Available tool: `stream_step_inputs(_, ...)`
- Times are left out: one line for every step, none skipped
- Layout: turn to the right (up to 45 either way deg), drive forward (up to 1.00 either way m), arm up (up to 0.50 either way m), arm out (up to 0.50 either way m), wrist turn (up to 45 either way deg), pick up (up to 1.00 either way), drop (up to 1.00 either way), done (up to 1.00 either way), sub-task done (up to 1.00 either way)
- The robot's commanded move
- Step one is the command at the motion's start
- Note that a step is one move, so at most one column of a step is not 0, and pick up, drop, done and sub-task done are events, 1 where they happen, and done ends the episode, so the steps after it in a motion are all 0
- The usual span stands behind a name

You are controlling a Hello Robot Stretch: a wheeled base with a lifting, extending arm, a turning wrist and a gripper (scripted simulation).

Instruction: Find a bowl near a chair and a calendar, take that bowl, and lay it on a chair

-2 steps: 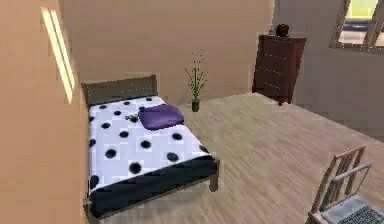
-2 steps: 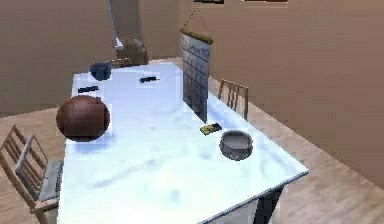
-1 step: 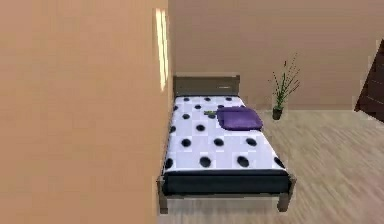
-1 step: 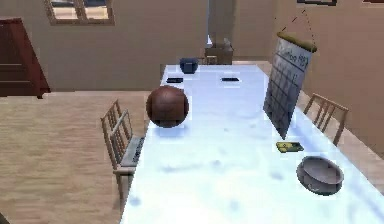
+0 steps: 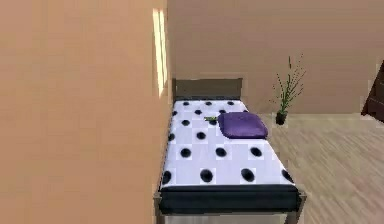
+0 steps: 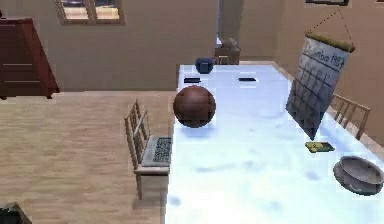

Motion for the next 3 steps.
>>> stream_step_inputs(30.0, 0.0, 0.0, 0.0, 0.0, 0.0, 0.0, 0.0, 0.0)
stream_step_inputs(0.0, 0.25, 0.0, 0.0, 0.0, 0.0, 0.0, 0.0, 0.0)
stream_step_inputs(33.0, 0.0, 0.0, 0.0, 0.0, 0.0, 0.0, 0.0, 0.0)
